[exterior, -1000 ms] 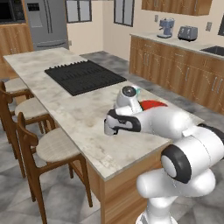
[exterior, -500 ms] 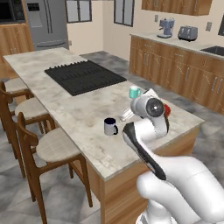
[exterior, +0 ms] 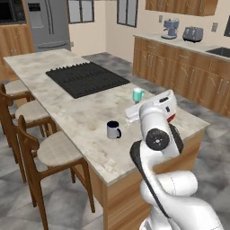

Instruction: Clear the mugs and bowl far away from the sink.

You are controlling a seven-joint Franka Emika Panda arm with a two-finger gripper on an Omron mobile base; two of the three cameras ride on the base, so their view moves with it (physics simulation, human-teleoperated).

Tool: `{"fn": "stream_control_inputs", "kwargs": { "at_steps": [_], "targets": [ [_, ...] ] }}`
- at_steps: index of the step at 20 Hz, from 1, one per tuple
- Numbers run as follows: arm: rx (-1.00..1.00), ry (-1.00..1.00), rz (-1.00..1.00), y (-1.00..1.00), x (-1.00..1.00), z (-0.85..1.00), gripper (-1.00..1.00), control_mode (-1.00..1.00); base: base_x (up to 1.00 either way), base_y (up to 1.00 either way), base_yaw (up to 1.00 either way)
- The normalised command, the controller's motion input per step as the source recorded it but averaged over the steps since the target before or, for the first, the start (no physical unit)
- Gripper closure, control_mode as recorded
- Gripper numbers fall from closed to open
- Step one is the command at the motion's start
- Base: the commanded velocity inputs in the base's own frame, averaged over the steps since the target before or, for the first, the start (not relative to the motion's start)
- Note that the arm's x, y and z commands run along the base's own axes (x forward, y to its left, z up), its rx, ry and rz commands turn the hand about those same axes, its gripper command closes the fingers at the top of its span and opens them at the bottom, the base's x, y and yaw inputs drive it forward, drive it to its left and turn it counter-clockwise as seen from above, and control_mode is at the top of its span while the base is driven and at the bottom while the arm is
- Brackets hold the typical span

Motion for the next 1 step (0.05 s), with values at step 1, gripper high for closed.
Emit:
{"fn": "stream_control_inputs", "kwargs": {
  "at_steps": [1],
  "targets": [
    [0.10,0.00,-0.36,-0.71,-0.97,0.00,-1.00,-1.00,0.00,0.00,0.00]
  ]
}}
